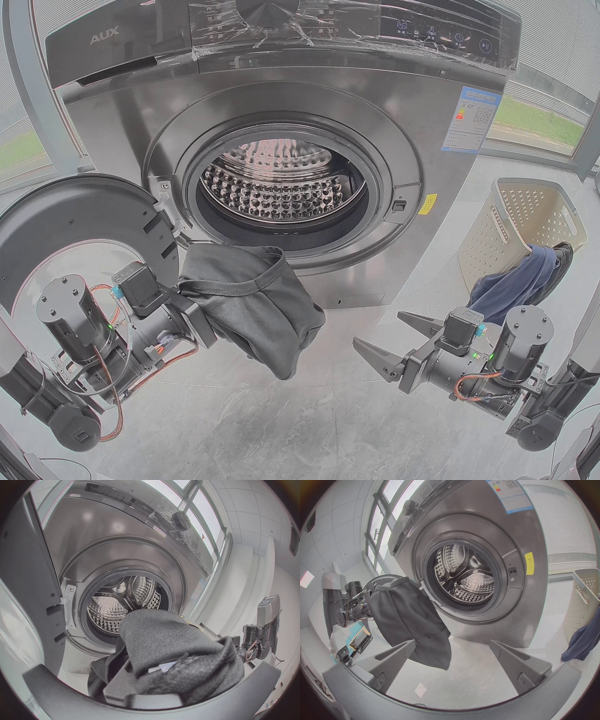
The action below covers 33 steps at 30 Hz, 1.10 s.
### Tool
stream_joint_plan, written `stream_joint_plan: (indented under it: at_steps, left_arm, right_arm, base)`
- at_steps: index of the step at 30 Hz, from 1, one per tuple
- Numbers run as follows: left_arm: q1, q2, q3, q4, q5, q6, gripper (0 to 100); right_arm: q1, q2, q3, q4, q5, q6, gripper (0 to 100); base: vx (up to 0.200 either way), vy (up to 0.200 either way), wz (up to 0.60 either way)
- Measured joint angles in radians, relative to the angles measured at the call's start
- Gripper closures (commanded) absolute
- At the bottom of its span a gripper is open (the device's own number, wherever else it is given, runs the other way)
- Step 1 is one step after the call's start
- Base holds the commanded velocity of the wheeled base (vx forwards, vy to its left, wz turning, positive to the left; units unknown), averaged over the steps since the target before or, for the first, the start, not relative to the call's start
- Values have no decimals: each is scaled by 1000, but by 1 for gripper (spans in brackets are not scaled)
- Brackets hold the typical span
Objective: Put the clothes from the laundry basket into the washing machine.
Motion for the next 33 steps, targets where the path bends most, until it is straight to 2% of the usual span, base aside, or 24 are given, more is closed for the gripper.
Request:
stream_joint_plan:
  at_steps: [3,10,14,17,23,28,33]
  left_arm:
    - [16,-6,7,0,0,10,100]
    - [45,-7,21,1,1,62,100]
    - [67,-5,24,1,1,66,100]
    - [74,-1,30,1,2,68,100]
    - [77,18,41,1,1,83,100]
    - [77,36,44,0,1,106,100]
    - [76,51,45,0,1,108,100]
  right_arm:
    - [4,-7,-1,0,-27,12,0]
    - [-23,7,-24,0,-33,25,0]
    - [-35,15,-33,0,-40,25,0]
    - [-35,18,-41,0,-64,27,0]
    - [-30,21,-48,0,-71,27,0]
    - [-29,21,-48,1,-70,26,0]
    - [-27,21,-44,1,-69,26,0]
  base:
    - [0,0,0]
    - [0,0,0]
    - [0,0,0]
    - [200,0,0]
    - [200,0,0]
    - [0,0,0]
    - [0,0,0]
